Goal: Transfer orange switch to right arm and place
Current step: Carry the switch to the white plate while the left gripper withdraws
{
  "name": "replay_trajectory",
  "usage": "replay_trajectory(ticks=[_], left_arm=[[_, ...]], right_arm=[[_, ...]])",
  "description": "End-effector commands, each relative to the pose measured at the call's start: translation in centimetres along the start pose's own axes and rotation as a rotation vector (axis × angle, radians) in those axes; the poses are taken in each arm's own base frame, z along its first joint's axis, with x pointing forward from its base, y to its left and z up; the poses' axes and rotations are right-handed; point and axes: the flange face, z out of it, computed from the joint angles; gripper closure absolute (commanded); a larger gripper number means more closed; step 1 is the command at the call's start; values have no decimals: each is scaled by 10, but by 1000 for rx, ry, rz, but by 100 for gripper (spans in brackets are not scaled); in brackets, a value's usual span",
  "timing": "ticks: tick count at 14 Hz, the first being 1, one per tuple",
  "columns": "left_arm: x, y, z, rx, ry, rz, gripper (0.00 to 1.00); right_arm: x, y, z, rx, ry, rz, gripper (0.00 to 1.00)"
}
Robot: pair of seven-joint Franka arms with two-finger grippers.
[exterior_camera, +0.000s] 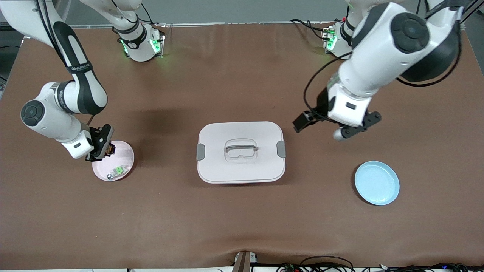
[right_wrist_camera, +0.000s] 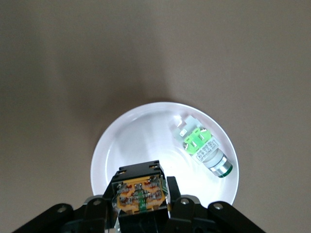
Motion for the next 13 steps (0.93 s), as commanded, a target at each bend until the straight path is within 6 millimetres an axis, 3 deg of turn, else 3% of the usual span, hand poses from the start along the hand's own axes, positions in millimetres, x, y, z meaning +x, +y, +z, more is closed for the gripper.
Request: replay_trajectory(ticks=[1, 6, 9, 11, 13], left_arm=[[28, -41, -19, 50, 7, 75, 0], [88, -130, -50, 93, 12, 128, 0], [115, -171, -61, 112, 32, 183, 0], [129, -200, -58, 128, 16, 238, 0], [134, -210, -60, 148, 22, 289, 0]], right_arm=[[-21, 5, 27, -17, 6, -34, 100], [-26, 4, 59, -6, 13, -33, 100], [-27, 4, 74, -11, 11, -64, 100], [-28, 3, 80, -8, 12, -68, 100], [-28, 2, 82, -3, 13, -68, 100]])
